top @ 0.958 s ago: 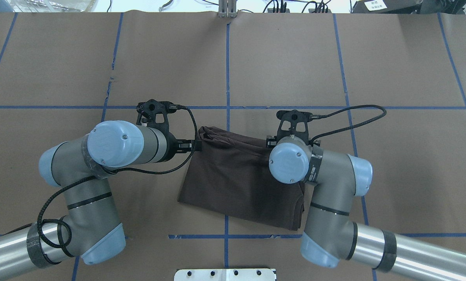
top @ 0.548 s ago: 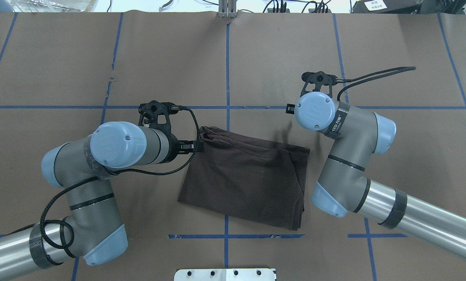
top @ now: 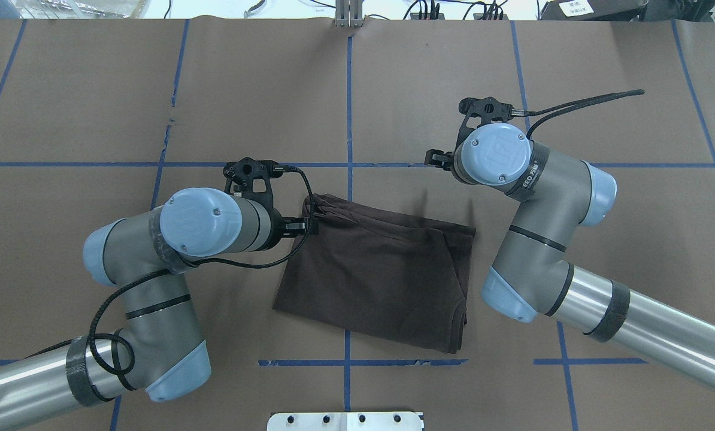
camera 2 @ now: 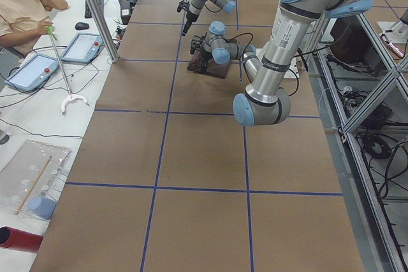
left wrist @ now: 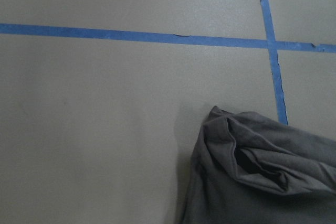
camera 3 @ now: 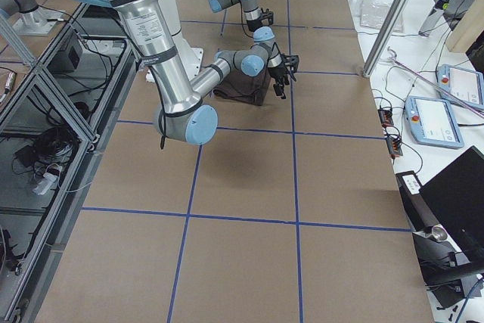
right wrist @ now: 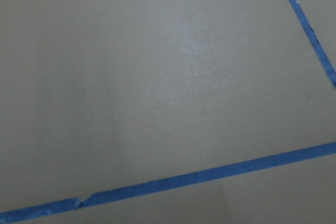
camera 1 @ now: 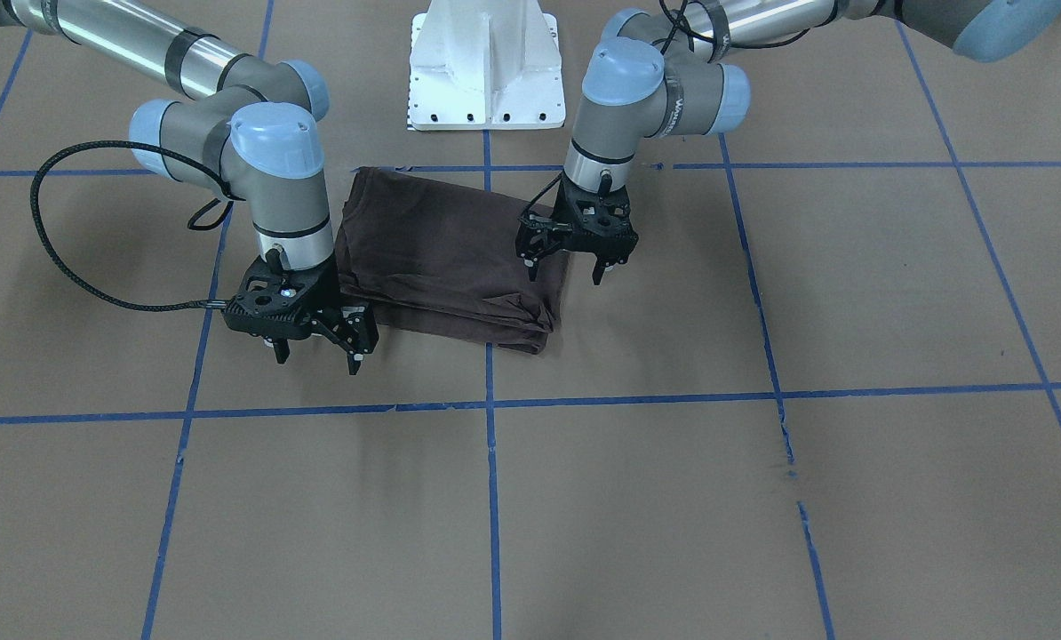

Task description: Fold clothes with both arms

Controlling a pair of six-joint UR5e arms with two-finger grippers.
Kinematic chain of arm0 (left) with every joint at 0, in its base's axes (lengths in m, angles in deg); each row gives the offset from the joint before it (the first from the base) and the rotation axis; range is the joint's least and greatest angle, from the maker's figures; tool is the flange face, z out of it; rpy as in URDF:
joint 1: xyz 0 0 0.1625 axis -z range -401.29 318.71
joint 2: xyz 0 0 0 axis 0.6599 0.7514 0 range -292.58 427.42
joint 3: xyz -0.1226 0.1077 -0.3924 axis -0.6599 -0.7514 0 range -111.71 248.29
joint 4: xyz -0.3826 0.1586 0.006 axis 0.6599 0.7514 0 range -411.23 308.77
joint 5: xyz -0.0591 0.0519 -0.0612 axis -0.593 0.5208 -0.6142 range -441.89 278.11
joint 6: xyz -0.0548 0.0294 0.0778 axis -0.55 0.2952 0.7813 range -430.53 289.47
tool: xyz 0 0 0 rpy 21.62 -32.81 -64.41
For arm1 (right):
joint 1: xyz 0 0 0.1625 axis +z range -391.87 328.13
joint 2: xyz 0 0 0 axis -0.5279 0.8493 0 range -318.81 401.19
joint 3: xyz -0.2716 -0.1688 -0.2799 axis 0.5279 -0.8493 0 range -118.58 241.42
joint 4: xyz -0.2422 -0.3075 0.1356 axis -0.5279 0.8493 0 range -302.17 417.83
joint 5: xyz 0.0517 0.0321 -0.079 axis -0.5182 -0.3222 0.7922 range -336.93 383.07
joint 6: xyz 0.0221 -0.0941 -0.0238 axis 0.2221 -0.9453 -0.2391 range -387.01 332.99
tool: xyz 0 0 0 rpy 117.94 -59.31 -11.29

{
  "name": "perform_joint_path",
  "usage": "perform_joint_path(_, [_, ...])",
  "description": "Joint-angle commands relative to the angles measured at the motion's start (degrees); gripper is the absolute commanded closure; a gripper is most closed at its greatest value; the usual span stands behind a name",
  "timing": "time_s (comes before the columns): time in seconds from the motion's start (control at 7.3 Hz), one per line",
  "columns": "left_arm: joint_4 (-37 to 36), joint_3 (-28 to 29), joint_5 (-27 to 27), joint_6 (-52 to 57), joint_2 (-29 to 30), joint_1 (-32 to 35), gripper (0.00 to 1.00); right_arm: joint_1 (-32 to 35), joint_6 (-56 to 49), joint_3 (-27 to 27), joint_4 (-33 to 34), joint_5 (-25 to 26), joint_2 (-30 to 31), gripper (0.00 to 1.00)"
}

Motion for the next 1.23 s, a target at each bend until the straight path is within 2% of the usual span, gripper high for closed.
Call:
perform_joint_path(0.0, [0.07, 1.43, 0.05, 0.13, 0.59, -0.31, 0.0, -0.09, -0.11, 0.21, -0.13, -0.09, 0.19, 0.0])
perform_joint_path(0.27, [0.24, 5.02, 0.05, 0.4, 3.4, -0.4, 0.0, -0.09, -0.11, 0.13, -0.13, -0.09, 0.19, 0.0])
perform_joint_path(0.68, [0.16, 5.91, 0.13, 0.49, 4.37, -0.31, 0.0, -0.09, -0.11, 0.12, -0.13, -0.09, 0.02, 0.0])
perform_joint_path(1.1, [0.24, 11.78, 0.22, 0.75, 7.96, 1.61, 0.0, -0.09, -0.11, 0.04, -0.13, -0.09, -0.07, 0.0])
